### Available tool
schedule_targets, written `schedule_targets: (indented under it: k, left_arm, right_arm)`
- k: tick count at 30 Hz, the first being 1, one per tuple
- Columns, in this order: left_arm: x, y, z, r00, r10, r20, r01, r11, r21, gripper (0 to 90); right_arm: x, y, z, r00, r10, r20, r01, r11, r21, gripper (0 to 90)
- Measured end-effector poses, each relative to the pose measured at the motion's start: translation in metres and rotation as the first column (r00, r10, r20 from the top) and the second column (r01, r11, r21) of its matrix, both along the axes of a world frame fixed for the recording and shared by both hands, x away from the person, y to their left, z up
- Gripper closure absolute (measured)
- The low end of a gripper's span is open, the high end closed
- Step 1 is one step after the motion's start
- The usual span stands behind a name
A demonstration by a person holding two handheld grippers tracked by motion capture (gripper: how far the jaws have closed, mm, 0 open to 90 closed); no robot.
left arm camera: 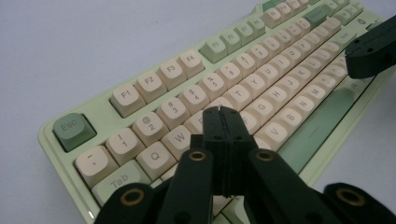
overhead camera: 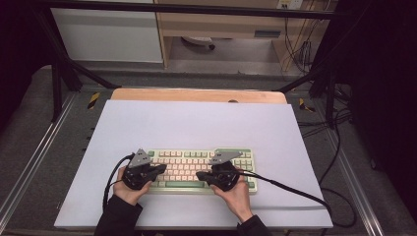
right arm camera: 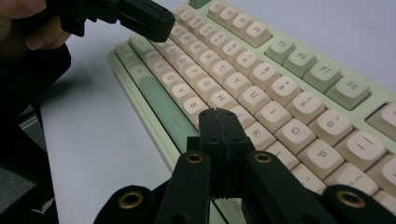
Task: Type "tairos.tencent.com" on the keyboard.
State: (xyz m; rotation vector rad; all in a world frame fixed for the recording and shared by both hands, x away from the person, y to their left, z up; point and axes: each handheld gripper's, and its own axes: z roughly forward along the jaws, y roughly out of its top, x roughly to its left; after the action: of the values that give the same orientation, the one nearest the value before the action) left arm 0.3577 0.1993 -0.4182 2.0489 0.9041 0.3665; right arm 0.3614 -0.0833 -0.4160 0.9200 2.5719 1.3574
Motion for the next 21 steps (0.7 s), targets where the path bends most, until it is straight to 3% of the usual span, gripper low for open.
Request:
schedule_targets:
  k: [21]
  left_arm:
    - [0.000, 0.000, 0.000, 1.0000, -0.001, 0.001, 0.001, 1.0000, -0.005, 90.0]
  right_arm:
    - [0.008, 0.023, -0.011, 0.9999, -0.001, -0.014, 0.000, 1.000, -0.018, 90.0]
